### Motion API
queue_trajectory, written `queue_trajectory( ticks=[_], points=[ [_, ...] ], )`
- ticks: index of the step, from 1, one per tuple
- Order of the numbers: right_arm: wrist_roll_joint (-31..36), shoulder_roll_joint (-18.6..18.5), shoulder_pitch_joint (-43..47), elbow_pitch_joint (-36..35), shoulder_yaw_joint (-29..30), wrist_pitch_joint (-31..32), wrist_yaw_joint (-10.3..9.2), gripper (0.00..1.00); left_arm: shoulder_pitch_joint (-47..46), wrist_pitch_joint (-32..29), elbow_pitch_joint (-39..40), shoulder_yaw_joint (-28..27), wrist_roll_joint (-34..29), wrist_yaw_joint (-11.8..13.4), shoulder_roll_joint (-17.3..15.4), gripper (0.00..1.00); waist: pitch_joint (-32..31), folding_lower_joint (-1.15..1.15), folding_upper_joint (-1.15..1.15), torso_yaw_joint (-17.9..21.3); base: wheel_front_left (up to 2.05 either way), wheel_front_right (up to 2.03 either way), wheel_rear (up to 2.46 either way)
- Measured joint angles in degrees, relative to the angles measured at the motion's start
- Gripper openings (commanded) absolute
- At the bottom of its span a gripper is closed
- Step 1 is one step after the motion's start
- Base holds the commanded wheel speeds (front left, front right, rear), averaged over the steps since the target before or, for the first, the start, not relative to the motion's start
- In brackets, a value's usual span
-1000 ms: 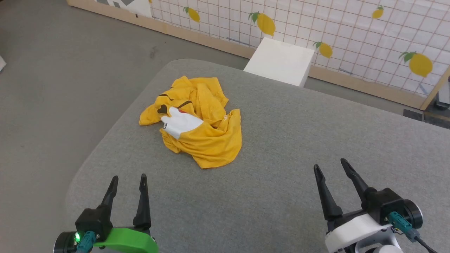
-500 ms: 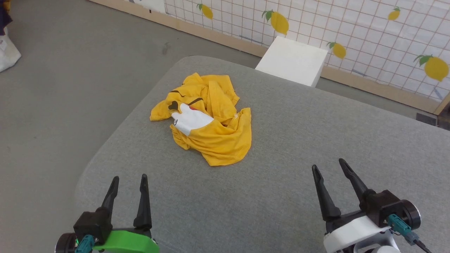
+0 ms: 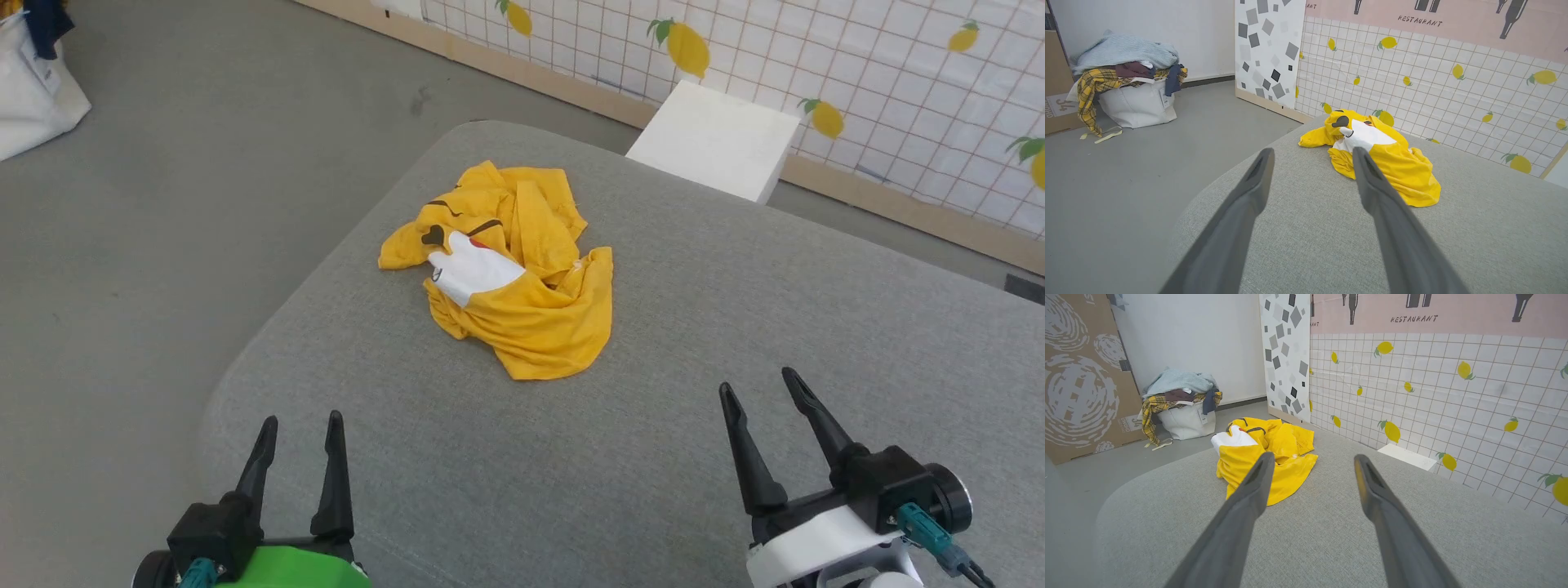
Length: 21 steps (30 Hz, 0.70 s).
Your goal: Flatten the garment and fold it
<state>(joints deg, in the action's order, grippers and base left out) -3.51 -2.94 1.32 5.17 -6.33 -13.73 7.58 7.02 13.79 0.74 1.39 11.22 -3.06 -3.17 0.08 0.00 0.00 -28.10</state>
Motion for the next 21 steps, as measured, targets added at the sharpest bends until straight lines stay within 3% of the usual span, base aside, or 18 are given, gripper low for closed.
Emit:
queue_trajectory(
  ticks=[21],
  points=[
    [0.53, 0.03, 0.0, 0.05, -0.89, -0.93, 0.0, 1.0, -0.16, 0.91, 0.59, -0.36, 0.79, -1.14, 0.01, 1.0, 1.19, 0.0, 0.0, -0.61, 0.0, 0.0, 0.0]
  ],
)
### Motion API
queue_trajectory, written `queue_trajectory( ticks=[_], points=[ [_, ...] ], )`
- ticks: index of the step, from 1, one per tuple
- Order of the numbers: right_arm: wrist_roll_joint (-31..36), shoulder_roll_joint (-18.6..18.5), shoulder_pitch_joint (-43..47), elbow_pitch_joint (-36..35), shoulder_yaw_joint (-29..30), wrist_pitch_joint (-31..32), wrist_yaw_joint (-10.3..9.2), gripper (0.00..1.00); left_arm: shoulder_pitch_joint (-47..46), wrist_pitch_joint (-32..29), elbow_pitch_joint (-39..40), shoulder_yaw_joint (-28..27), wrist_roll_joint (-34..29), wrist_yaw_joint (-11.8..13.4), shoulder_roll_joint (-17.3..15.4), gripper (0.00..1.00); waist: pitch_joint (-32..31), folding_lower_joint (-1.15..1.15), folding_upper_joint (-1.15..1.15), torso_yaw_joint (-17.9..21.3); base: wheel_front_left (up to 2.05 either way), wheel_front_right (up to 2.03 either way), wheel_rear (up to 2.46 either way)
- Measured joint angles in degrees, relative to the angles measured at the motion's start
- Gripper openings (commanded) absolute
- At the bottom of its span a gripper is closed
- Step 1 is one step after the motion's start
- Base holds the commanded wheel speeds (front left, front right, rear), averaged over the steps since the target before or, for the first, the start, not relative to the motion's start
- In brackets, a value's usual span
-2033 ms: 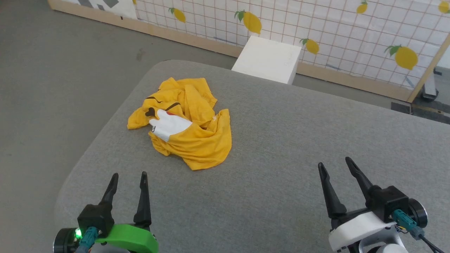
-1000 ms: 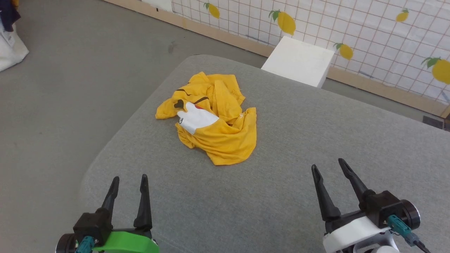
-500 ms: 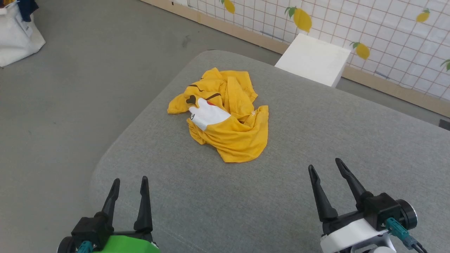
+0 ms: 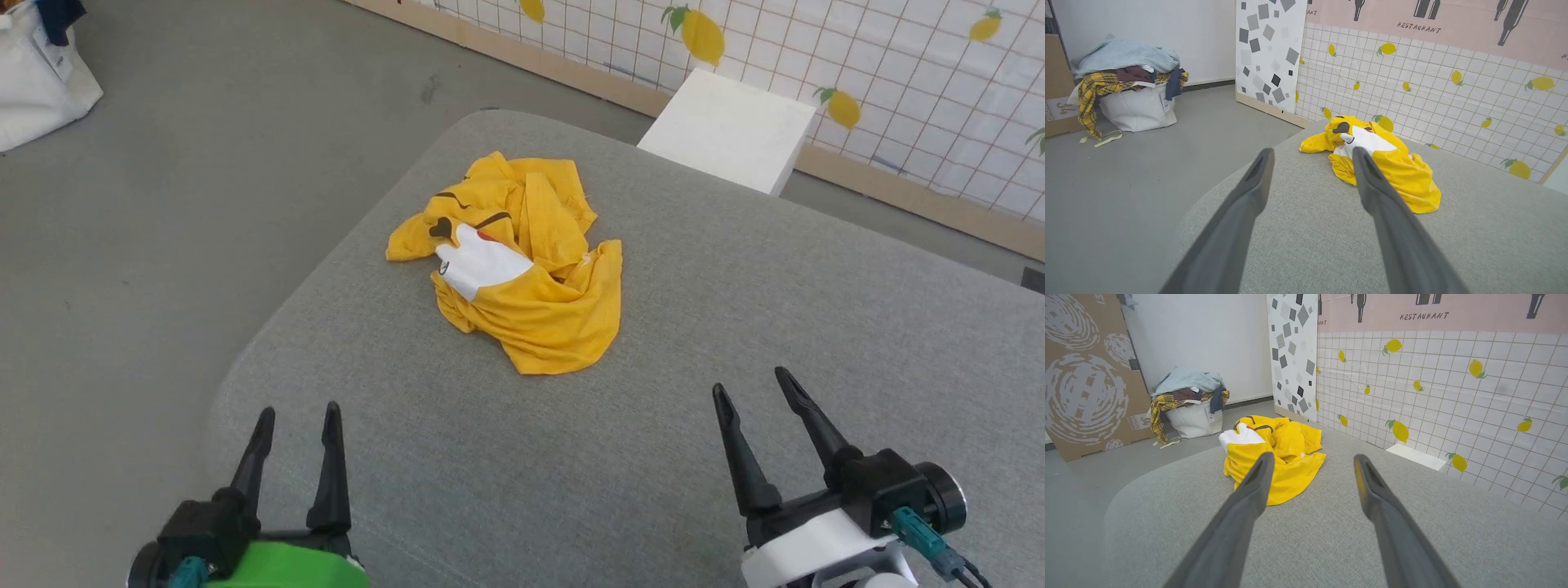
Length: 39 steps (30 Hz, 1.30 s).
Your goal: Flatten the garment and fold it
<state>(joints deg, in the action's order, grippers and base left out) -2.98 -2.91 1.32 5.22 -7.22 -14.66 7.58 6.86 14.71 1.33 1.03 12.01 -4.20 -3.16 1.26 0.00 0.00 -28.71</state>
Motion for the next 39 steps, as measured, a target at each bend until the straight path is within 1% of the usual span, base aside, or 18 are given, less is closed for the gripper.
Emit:
queue_trajectory(
  ticks=[3, 6, 9, 13, 17, 22, 26, 28, 32, 35, 39],
  points=[
    [0.68, 0.0, 0.0, -0.19, 0.4, -0.01, 0.0, 1.0, -2.42, 0.01, 1.45, -0.52, -0.19, -0.9, -0.11, 1.0, 0.6, 0.0, 0.0, -0.2, 0.0, 0.0, 0.0],
    [1.77, 0.0, -0.05, -0.55, 0.63, -0.01, 0.0, 1.0, -7.61, 0.02, 2.41, -0.22, -0.6, -1.87, -1.3, 1.0, 1.58, 0.0, 0.0, -0.35, 0.0, 0.0, 0.0],
    [2.89, 0.01, -0.2, -1.15, 0.82, -0.01, 0.0, 1.0, -13.17, -0.64, 2.13, 1.55, -1.02, -2.42, -4.36, 1.0, 2.79, 0.0, 0.0, -0.36, 0.0, 0.0, 0.0],
    [4.76, 0.05, -1.33, -2.24, 0.6, -0.01, 0.0, 1.0, -21.87, -6.41, -0.41, 4.06, -0.49, -2.85, -9.09, 1.0, 4.92, 0.0, 0.0, -0.16, 0.0, 0.0, 0.0],
    [7.04, 0.07, -3.24, -3.36, 0.02, -0.01, 0.0, 1.0, -30.61, -11.98, -3.94, 6.16, 3.67, -2.9, -12.17, 1.0, 7.68, 0.0, 0.0, 0.25, 0.0, 0.0, 0.0],
    [8.83, 0.05, -5.76, -4.82, -1.16, 0.78, 0.0, 1.0, -39.89, -15.86, -10.48, 8.93, 9.84, -3.08, -15.01, 1.0, 11.51, 0.0, 0.0, 1.04, 0.0, 0.0, 0.0],
    [10.27, 0.08, -7.74, -6.59, -2.37, 2.52, 0.0, 1.0, -44.98, -19.56, -15.99, 12.88, 15.3, -3.08, -16.95, 1.0, 14.99, 0.01, 0.0, 2.02, 0.0, 0.0, 0.0],
    [10.88, 0.07, -8.58, -7.59, -2.86, 3.32, 0.0, 1.0, -47.33, -21.16, -18.66, 15.47, 16.79, -3.12, -18.15, 1.0, 16.99, 0.01, 0.0, 2.69, 0.0, 0.0, 0.0],
    [11.71, 0.08, -9.77, -8.78, -3.32, 4.14, 0.0, 1.0, -50.6, -23.57, -23.17, 18.53, 20.76, -3.14, -18.82, 1.0, 19.98, 0.01, 0.0, 4.01, 0.0, 0.0, 0.0],
    [11.99, 0.07, -10.5, -9.36, -3.63, 4.6, 0.0, 1.0, -52.01, -28.17, -27.47, 20.26, 24.6, -3.14, -18.8, 1.0, 21.79, 0.01, 0.0, 5.38, 0.0, 0.0, 0.0],
    [12.04, 0.07, -11.5, -10.03, -3.8, 4.66, 0.0, 1.0, -53.14, -34.15, -32.79, 20.89, 29.66, -3.15, -18.35, 1.0, 23.58, 0.01, 0.0, 7.57, 0.0, 0.0, 0.0]
  ],
)
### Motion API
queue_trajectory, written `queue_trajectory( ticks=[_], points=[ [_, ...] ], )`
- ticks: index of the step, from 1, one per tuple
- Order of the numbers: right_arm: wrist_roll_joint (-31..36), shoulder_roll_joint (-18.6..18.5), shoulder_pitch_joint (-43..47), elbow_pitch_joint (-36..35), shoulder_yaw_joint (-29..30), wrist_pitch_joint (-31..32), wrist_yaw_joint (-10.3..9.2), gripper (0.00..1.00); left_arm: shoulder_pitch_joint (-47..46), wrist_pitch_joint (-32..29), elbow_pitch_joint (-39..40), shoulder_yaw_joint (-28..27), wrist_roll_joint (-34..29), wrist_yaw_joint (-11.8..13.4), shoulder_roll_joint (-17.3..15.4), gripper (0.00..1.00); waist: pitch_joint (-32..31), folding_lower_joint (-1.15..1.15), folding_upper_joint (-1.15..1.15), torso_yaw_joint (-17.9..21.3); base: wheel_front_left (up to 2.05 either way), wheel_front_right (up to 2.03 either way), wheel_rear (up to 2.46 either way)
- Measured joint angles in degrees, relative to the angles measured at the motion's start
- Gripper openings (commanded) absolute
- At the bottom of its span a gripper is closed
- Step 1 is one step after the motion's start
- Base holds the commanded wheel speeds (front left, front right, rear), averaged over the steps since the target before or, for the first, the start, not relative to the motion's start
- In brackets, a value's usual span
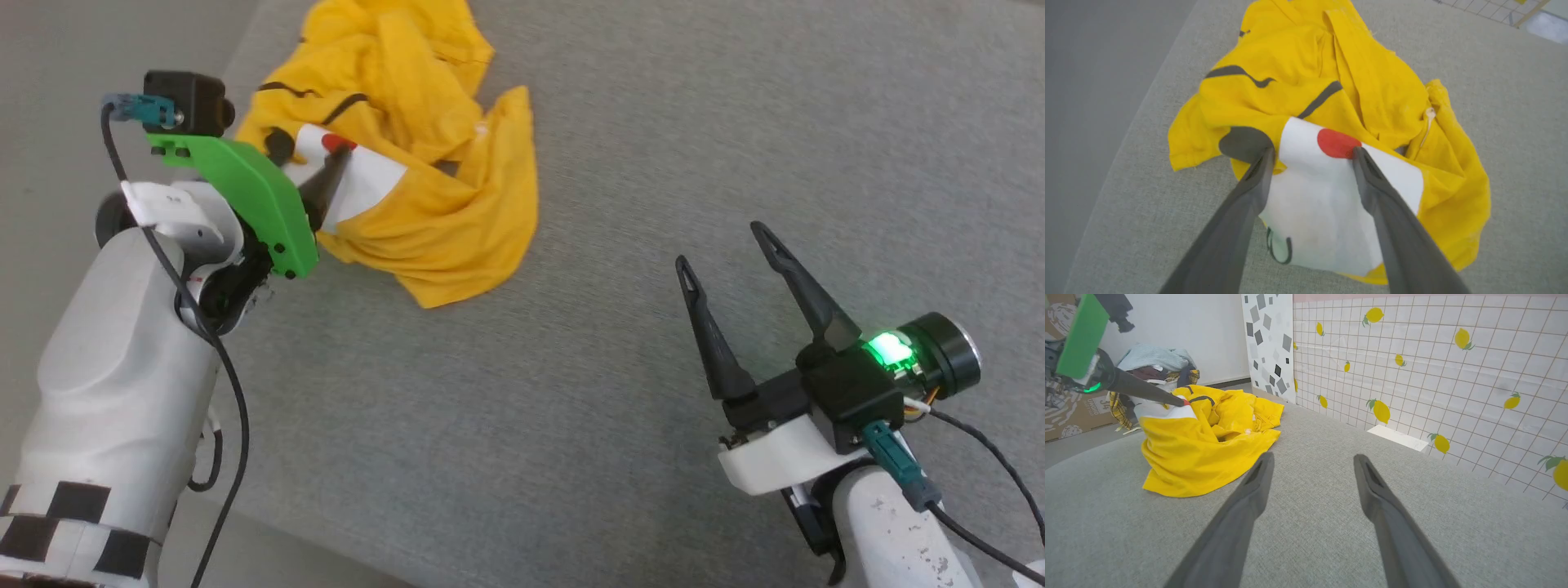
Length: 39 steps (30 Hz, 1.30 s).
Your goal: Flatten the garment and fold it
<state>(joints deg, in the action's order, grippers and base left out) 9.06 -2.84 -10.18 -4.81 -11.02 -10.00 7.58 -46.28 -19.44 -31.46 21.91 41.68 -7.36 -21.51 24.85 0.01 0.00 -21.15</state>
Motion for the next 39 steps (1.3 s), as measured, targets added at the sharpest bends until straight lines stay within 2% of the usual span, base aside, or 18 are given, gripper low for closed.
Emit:
queue_trajectory(
  ticks=[4, 6, 7, 10, 16, 22, 31, 39],
  points=[
    [-0.04, 0.0, -0.43, -0.27, -0.23, 0.0, 0.0, 1.0, -0.57, -6.89, -5.31, -0.27, 3.39, 0.67, 0.63, 1.0, 1.37, 0.0, 0.0, 2.06, 0.0, 0.0, 0.0],
    [-0.23, 0.0, -0.43, -0.37, -0.25, 0.0, 0.0, 1.0, -0.74, -8.29, -6.81, -0.46, 3.81, 1.04, 0.63, 1.0, 1.9, 0.0, 0.0, 3.07, 0.0, 0.0, 0.0],
    [-0.57, 0.0, -0.43, -0.37, -0.14, -0.01, 0.0, 1.0, -1.25, -8.99, -7.58, -0.55, 4.41, 1.1, 0.43, 0.0, 2.39, 0.0, 0.0, 4.27, 0.0, 0.0, 0.0],
    [-0.69, -0.02, -0.43, -0.07, 0.14, -0.08, 0.0, 1.0, -1.33, -8.86, -7.71, -0.34, 5.26, 0.81, 0.11, 0.0, 2.24, 0.0, 0.0, 4.98, 0.0, 0.0, 0.0],
    [-2.29, -0.01, -0.35, 1.07, 0.25, -0.66, 0.0, 1.0, -1.48, -4.68, -6.97, 0.64, 4.86, 0.34, -1.0, 0.0, -0.08, -0.01, 0.0, 5.02, 0.0, 0.0, 0.0],
    [-4.7, 0.01, 0.57, 3.08, 0.07, -2.0, 0.0, 1.0, -2.58, -2.37, -3.69, 1.66, 3.25, 0.29, -4.74, 0.0, -4.23, -0.01, 0.0, 4.79, 0.0, 0.0, 0.0],
    [-7.15, 0.0, 4.63, 4.68, 2.25, -3.47, 0.0, 1.0, -2.59, 0.14, 7.21, 3.1, 0.98, 0.24, -11.51, 0.0, -11.97, -0.01, 0.0, 5.5, 0.0, 0.0, 0.0],
    [-8.75, 0.0, 7.24, 5.12, 4.49, -4.14, 0.0, 1.0, -4.57, 1.7, 17.88, 3.34, -1.16, 0.36, -12.59, 0.0, -17.4, -0.01, 0.0, 7.39, 0.0, 0.0, 0.0]
  ],
)
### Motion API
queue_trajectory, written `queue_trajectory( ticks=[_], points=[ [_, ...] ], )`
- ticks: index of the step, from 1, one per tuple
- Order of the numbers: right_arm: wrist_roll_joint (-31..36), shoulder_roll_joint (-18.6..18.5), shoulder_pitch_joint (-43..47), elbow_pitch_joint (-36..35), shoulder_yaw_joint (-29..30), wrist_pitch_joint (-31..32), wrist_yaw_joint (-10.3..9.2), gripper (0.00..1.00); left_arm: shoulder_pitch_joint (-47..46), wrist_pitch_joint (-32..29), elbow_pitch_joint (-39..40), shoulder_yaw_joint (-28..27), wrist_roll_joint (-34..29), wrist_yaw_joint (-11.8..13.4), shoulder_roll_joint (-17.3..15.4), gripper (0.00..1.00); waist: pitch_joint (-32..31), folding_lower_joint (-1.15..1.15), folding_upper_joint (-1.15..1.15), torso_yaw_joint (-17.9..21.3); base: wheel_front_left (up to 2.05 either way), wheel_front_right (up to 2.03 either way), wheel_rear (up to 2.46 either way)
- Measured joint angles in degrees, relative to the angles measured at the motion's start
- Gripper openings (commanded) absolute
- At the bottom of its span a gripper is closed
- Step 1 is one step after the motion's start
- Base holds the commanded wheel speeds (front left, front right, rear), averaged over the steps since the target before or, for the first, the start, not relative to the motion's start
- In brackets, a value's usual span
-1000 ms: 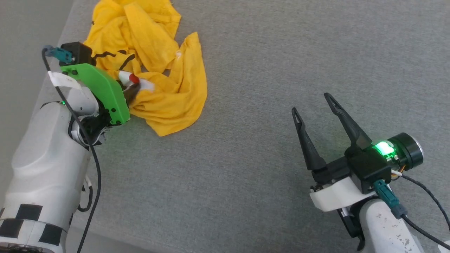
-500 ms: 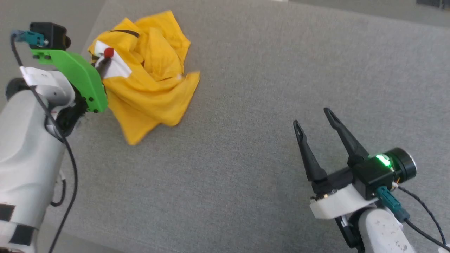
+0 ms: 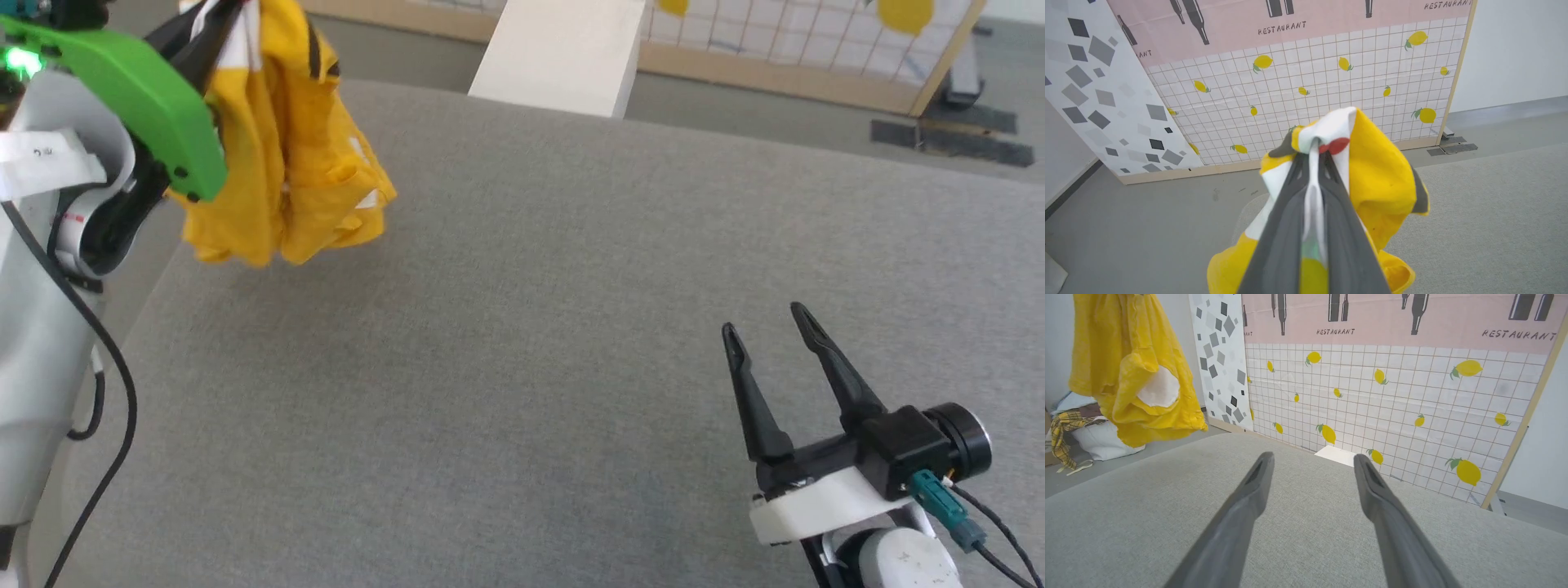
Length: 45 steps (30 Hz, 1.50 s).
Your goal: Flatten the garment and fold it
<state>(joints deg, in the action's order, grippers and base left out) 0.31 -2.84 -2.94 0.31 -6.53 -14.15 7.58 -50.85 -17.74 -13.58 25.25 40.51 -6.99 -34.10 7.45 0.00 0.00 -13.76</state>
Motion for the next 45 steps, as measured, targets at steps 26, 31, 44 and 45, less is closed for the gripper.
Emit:
queue_trajectory(
  ticks=[26, 31, 44, 45],
  points=[
    [-0.76, -0.07, 2.38, -4.88, 13.95, -0.52, 0.0, 1.0, -1.33, 1.3, 13.97, 12.67, -2.3, 6.52, 20.75, 0.0, -2.13, 0.0, 0.0, 14.33, 0.0, 0.0, 0.0],
    [-1.11, -0.07, 2.4, -5.03, 13.86, -0.52, 0.0, 1.0, 4.3, 4.16, 9.73, 16.88, -4.35, 8.09, 22.93, 0.0, -1.31, 0.0, 0.0, 16.88, 0.0, 0.0, 0.0],
    [-1.49, -0.05, 2.4, -4.85, 12.7, -0.52, 0.0, 1.0, 17.79, 8.53, -12.96, 25.37, -5.63, 6.15, 25.31, 0.0, 0.8, 0.0, 0.0, 20.01, 0.0, 0.0, 0.0],
    [-1.49, -0.07, 2.4, -4.74, 12.66, -0.52, 0.0, 1.0, 17.89, 8.8, -14.01, 25.5, -5.57, 5.92, 25.76, 0.04, 0.88, 0.0, 0.0, 19.83, 0.0, 0.0, 0.0]
  ],
)
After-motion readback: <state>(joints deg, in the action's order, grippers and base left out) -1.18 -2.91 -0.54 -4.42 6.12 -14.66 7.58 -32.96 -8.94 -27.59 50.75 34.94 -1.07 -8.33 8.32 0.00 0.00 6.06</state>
